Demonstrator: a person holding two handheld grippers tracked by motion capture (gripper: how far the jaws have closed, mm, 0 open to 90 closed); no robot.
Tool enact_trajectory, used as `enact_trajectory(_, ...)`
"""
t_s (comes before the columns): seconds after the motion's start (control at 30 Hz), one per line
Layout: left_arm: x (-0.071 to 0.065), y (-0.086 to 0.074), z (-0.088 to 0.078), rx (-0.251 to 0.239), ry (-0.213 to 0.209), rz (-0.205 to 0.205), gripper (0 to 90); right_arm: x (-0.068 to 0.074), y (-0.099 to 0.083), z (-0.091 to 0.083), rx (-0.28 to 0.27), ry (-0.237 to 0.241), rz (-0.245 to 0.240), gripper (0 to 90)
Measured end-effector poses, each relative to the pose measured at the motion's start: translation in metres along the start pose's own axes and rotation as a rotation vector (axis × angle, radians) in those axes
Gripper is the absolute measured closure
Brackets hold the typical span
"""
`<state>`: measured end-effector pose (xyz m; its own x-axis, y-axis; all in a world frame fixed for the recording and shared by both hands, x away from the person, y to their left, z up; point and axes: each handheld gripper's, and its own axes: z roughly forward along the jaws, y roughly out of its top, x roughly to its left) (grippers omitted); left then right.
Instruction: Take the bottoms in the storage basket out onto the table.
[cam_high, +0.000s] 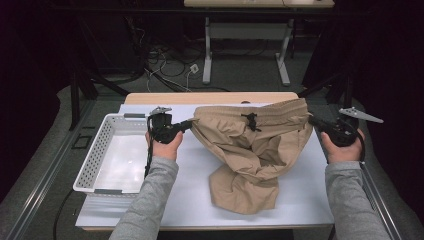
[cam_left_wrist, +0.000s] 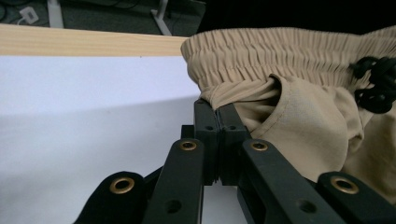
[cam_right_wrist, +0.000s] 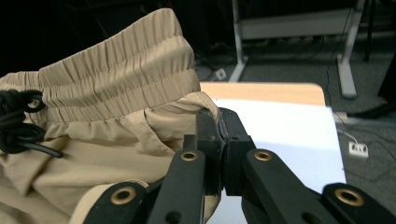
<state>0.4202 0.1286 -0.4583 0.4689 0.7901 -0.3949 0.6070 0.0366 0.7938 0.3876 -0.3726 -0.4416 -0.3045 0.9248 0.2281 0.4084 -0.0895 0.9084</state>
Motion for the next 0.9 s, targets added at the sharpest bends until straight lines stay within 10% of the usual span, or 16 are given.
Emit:
enact_trajectory(0.6,0.024,-0.012,0.054,0.052,0.067,-0.036,89.7,-0.013,-0.024,0.063,0.167,-0.054,0.020,88.1)
enact_trajectory(0.9,0.035,-0.043,0.068,0.146,0.091,-0.055,89.6,-0.016,-0.039,0.074,0.255,-0.077,0.025,88.1)
